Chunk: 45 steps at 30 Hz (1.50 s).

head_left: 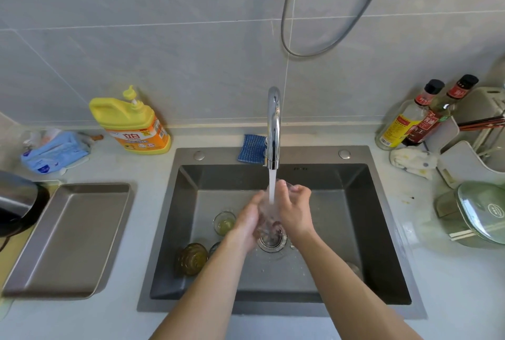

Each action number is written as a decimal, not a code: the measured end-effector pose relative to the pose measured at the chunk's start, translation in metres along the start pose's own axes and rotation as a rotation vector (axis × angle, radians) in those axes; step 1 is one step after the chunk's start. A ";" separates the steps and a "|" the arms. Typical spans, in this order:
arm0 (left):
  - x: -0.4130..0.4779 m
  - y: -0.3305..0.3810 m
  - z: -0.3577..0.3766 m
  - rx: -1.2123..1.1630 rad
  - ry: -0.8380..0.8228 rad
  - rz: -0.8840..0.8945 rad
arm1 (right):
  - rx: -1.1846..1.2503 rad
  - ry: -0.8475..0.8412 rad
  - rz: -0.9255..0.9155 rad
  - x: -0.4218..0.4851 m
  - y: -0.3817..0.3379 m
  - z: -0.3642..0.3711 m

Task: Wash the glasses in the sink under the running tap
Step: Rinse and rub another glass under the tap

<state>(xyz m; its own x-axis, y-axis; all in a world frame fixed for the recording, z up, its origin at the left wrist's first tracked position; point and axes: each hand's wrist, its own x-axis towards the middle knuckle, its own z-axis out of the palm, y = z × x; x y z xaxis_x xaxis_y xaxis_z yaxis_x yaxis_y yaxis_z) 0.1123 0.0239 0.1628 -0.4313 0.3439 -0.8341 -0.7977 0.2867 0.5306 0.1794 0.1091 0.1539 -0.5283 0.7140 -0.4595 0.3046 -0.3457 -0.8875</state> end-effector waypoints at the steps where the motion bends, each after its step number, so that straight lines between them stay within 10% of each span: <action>1: 0.000 -0.004 -0.008 -0.105 -0.024 -0.024 | 0.022 0.061 0.051 0.000 0.001 0.000; 7: -0.002 -0.014 -0.019 -0.491 -0.063 0.082 | -0.002 0.052 0.152 -0.001 0.009 0.003; 14: 0.006 0.005 -0.015 -0.485 0.032 0.030 | -0.473 -0.641 -0.123 -0.006 0.000 -0.010; 23: 0.011 0.016 -0.006 -0.359 0.143 -0.084 | -0.884 -0.500 -0.281 0.003 0.013 -0.025; 32: 0.002 0.014 0.003 -0.512 -0.057 -0.052 | -0.319 -0.459 0.046 0.000 -0.003 -0.013; 37: 0.006 0.016 0.001 -0.321 -0.014 -0.035 | -1.001 -0.393 -0.290 0.003 0.006 -0.032; 42: 0.004 0.005 0.003 -0.327 -0.047 -0.048 | -0.222 -0.486 0.097 -0.011 -0.006 -0.023; 45: 0.005 0.007 -0.001 -0.344 0.036 -0.089 | -0.586 -0.626 0.005 -0.010 0.000 -0.034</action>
<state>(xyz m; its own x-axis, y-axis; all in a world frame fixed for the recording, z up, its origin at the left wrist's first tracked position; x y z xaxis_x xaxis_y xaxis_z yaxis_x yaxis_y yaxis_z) 0.1040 0.0268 0.1627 -0.3638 0.2975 -0.8827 -0.9252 -0.0061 0.3793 0.2118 0.1228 0.1593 -0.8135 0.1859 -0.5510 0.5774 0.1457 -0.8034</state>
